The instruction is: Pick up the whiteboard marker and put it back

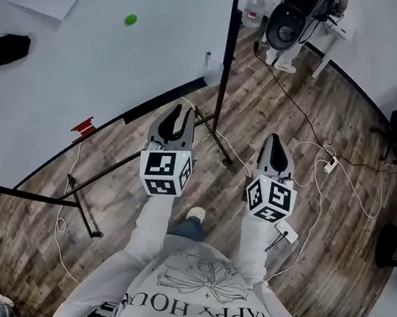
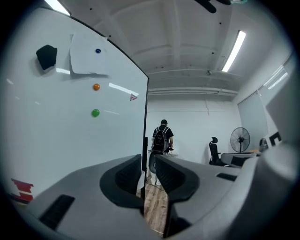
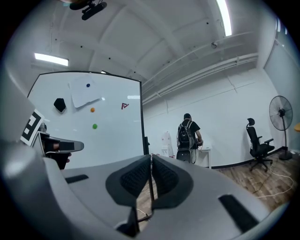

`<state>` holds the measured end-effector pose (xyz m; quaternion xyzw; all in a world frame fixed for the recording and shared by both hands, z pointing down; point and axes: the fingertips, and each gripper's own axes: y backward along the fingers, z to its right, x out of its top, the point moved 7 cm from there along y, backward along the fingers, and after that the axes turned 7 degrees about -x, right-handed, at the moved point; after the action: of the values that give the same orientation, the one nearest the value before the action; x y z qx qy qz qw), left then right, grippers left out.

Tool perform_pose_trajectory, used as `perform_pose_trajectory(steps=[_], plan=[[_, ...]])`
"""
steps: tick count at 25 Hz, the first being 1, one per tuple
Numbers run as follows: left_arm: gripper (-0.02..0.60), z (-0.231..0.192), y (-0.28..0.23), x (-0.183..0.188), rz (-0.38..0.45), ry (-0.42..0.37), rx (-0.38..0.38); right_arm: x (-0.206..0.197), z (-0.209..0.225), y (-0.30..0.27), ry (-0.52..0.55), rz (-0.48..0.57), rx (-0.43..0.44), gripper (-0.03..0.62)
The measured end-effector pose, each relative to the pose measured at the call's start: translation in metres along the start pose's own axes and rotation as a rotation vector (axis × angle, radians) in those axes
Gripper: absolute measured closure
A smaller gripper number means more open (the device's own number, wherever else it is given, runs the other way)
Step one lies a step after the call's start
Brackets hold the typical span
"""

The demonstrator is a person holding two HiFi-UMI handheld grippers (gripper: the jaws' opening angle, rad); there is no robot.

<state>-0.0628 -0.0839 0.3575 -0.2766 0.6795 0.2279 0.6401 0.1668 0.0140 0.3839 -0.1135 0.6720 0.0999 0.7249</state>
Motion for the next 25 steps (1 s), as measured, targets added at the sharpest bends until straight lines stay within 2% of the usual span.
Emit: perform_pose_trajectory(steps=[6, 13, 20, 25], plan=[[0.509, -0.028, -0.070, 0.002, -0.010, 0.003, 0.000, 0.002, 0.003, -0.074, 0.003, -0.006, -0.003, 0.585], [0.509, -0.043, -0.127, -0.010, -0.056, 0.018, 0.003, -0.007, 0.012, -0.131, -0.005, -0.037, 0.000, 0.585], [0.503, -0.047, -0.177, -0.022, -0.092, 0.025, 0.043, -0.015, 0.033, -0.182, -0.019, -0.060, 0.030, 0.585], [0.495, -0.054, -0.227, -0.030, -0.123, 0.031, 0.075, -0.016, 0.047, -0.239, -0.024, -0.073, 0.072, 0.585]])
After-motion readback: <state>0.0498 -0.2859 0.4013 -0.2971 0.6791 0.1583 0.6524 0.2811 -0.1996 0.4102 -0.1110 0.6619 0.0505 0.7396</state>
